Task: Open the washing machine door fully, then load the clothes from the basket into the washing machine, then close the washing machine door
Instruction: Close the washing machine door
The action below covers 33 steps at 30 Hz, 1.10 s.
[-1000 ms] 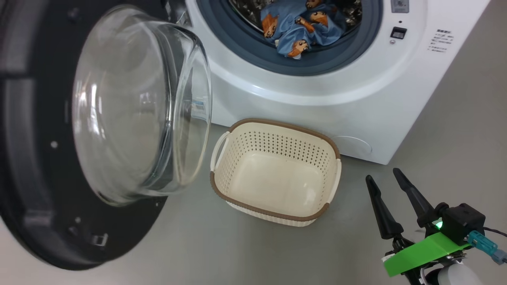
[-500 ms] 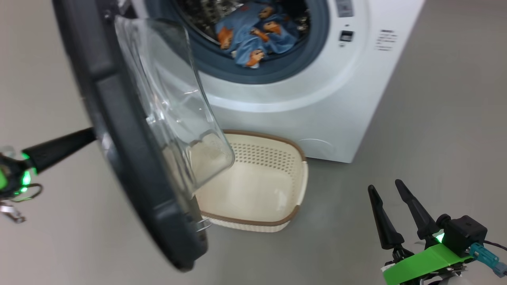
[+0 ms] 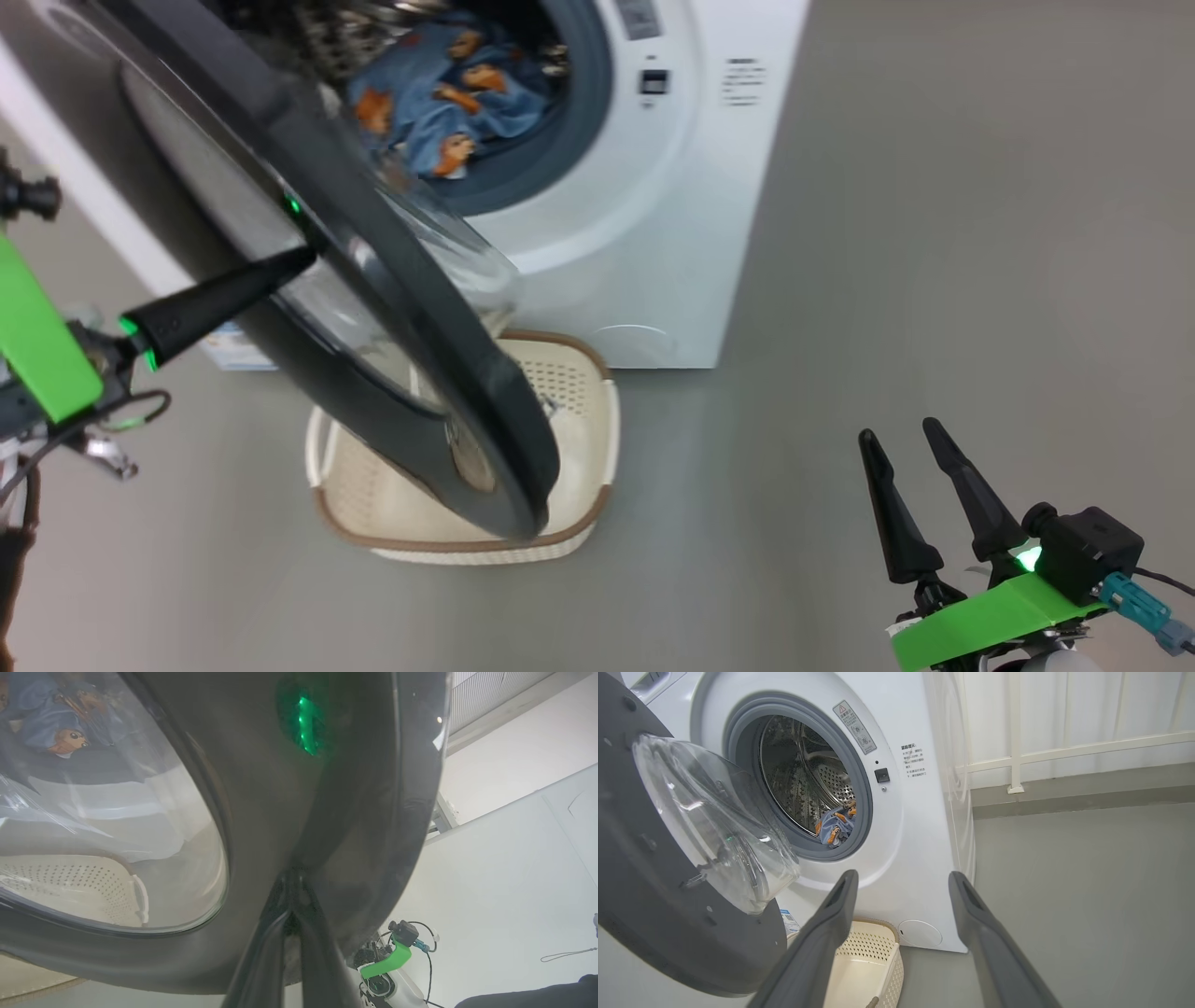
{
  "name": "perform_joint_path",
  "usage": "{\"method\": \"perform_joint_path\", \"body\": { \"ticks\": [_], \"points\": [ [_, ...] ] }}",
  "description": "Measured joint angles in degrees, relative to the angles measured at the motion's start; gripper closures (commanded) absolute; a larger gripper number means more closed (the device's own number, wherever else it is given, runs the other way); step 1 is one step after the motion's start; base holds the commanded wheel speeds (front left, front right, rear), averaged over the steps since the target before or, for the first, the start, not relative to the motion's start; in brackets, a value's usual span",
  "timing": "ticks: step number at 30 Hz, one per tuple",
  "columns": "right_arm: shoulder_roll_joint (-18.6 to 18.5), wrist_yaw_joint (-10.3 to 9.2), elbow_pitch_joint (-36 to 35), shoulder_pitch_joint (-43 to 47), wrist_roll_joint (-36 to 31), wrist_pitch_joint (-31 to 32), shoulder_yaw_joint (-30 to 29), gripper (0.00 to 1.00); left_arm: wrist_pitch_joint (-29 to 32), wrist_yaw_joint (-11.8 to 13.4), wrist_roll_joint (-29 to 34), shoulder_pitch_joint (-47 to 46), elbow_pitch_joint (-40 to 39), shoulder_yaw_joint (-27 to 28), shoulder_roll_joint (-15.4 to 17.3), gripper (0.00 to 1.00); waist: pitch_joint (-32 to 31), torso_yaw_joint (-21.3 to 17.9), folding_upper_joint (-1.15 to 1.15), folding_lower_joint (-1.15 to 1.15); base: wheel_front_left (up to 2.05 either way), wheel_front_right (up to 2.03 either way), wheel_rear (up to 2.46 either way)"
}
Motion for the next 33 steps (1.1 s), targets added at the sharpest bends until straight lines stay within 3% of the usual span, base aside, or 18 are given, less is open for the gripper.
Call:
{"method": "perform_joint_path", "body": {
  "ticks": [14, 22, 31, 33],
  "points": [
    [1.2, 0.00, -0.4, 0.0, 0.0, 0.0, -0.4, 0.00, -8.5, 0.0, 1.5, -5.4, 7.4, -3.1, -0.1, 1.00, 1.3, -7.2, 0.00, 0.00, 0.00, 0.00, 0.00],
    [1.3, 0.00, -0.5, 0.0, 0.0, 0.0, -1.0, 0.00, -11.1, 0.0, 0.5, -4.2, 6.5, -3.4, 2.1, 1.00, 1.1, -5.9, 0.00, 0.00, 0.00, 0.00, 0.00],
    [1.2, 0.00, -0.4, 0.0, 0.0, 0.0, -1.3, 0.00, -17.0, 0.0, 1.1, 3.9, 4.9, -3.9, 4.0, 1.00, 0.1, -3.4, 0.00, 0.00, 0.00, 0.00, 0.00],
    [1.1, 0.00, -0.4, 0.0, 0.0, 0.0, -1.4, 0.00, -19.0, 0.0, 2.3, 6.1, 4.3, -4.7, 4.7, 0.85, -0.3, -2.8, 0.00, 0.00, 0.00, 0.00, 0.00]
  ]
}}
